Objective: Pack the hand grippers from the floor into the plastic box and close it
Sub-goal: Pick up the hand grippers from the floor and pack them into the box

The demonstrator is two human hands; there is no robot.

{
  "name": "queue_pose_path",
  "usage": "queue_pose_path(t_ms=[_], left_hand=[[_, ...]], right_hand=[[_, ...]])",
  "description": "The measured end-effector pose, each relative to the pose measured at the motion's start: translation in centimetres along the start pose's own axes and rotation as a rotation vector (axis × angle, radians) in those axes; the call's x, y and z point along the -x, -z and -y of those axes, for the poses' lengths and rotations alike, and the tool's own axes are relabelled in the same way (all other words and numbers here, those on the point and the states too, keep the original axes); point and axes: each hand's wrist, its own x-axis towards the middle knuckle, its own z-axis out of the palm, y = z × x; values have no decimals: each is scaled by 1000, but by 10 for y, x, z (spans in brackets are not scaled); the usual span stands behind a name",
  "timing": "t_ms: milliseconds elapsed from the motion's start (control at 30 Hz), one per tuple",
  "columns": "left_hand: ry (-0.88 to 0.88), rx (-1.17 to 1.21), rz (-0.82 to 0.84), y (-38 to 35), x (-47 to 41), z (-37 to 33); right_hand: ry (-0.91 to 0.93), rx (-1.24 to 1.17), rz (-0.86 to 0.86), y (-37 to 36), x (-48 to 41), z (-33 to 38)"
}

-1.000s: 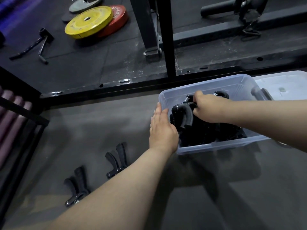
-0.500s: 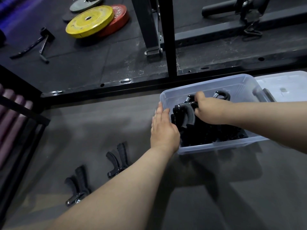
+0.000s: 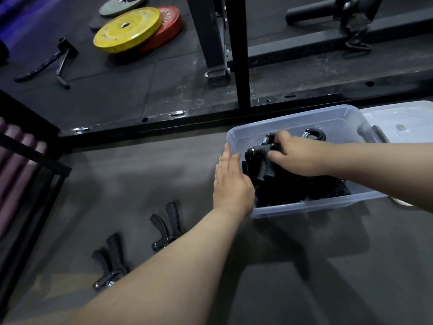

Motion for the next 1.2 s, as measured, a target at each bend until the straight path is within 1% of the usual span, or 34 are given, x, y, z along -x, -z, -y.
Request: queue_pose_path(t_ms=[100,200,300,367,467,700,767,867,1000,1100,1133,1200], left_hand=[[2,2,8,1,0,0],[4,2,18,2,1,0],[5,6,14,2,1,-1],[4,5,13,2,1,-1],[2,3,17,2,2,-1],[6,7,22,3,1,-1],[5,11,19,2,1,0],[-2,19,18,2,1,1],[-23,22,32,3,3,3],[-25,36,60,6,7,4],[-26,40,66,7,8,4],[-39,43,66,8,12,6]], right_hand=[[-2,159,86,3,5,3],[-5,185,145,7,9,6],[11,281,189,8,12,7],[20,310,158,5,13,6],[23,294,107,0,13,5],[-14,334,138,3,9,10],[-9,364,123,3,10,12],[10,378,50,0,11,12],[20,301,-73,-8,5,11],[-6,313,-79,-16,1,16],[6,330,-91,-18,0,20],[92,368,-141,-22,0,30]])
